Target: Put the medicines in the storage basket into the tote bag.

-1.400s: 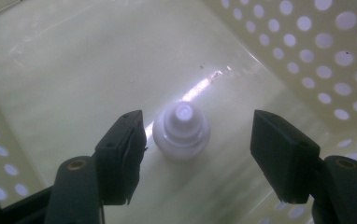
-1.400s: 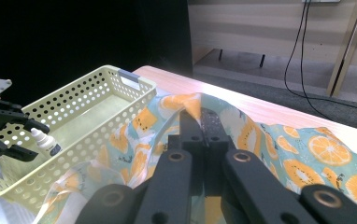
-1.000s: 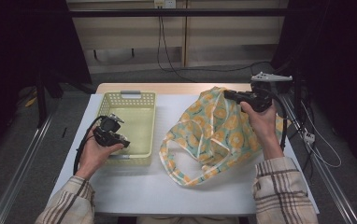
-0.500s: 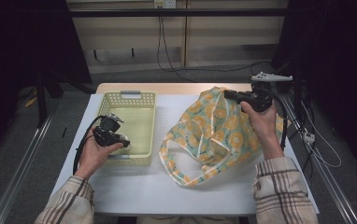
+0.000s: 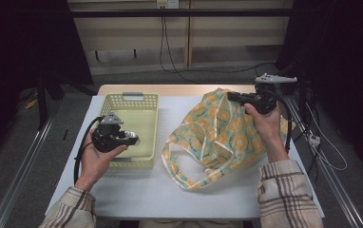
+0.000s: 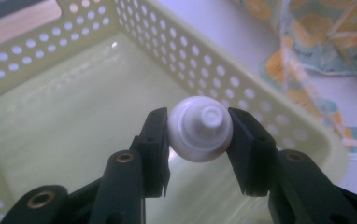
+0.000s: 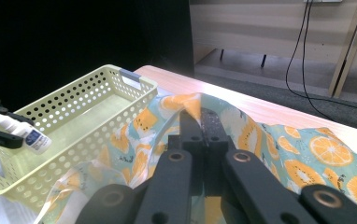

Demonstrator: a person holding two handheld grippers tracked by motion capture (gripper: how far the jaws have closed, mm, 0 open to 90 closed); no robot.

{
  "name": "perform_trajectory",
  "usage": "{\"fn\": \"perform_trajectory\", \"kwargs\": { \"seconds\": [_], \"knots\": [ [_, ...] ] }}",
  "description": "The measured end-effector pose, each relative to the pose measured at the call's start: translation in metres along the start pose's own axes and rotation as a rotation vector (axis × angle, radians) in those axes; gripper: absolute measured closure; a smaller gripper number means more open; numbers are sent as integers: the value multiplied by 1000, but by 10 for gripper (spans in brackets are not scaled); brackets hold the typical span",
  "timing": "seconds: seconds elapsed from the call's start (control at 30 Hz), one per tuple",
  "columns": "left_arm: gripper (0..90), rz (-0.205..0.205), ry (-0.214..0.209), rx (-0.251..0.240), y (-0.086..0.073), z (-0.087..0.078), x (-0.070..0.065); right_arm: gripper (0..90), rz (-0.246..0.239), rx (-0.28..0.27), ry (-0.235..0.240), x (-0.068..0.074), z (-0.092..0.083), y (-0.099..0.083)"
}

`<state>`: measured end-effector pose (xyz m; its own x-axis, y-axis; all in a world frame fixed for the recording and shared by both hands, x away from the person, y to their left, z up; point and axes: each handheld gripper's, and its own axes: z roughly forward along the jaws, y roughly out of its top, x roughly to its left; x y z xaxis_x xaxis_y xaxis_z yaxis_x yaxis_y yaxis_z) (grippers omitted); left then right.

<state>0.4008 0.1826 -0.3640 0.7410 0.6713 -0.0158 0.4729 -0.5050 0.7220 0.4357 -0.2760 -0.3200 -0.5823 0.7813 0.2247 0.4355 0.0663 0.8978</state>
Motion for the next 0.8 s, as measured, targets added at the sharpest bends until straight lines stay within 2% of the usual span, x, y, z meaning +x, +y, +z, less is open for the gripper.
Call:
{"fn": "perform_trajectory", "kwargs": {
  "seconds": [0.13,0.17,0.2,0.3,0.47,0.53,0.6,0.7,0.8],
  "knots": [
    [602,11,-1,-63,4,-9,-12,900,-2,2,-3,0,0,0],
    [602,21,-8,-66,5,-11,-15,900,-3,3,-5,0,0,0],
    [602,15,-23,-87,6,-11,-19,900,-4,4,-5,0,0,0],
    [601,22,-49,-115,6,-11,-30,900,-6,4,-6,1,1,0],
    [601,35,-88,-134,7,-6,-45,900,-7,7,-6,3,1,0],
    [602,22,-103,-149,9,-4,-49,900,-9,7,-3,3,1,-1],
    [602,30,-114,-160,11,-1,-55,900,-9,6,-4,3,1,0],
    [602,58,-139,-167,14,12,-69,900,-7,4,-5,2,0,0],
    [601,81,-162,-148,18,25,-85,900,-5,10,-6,2,1,-1]
  ]
}}
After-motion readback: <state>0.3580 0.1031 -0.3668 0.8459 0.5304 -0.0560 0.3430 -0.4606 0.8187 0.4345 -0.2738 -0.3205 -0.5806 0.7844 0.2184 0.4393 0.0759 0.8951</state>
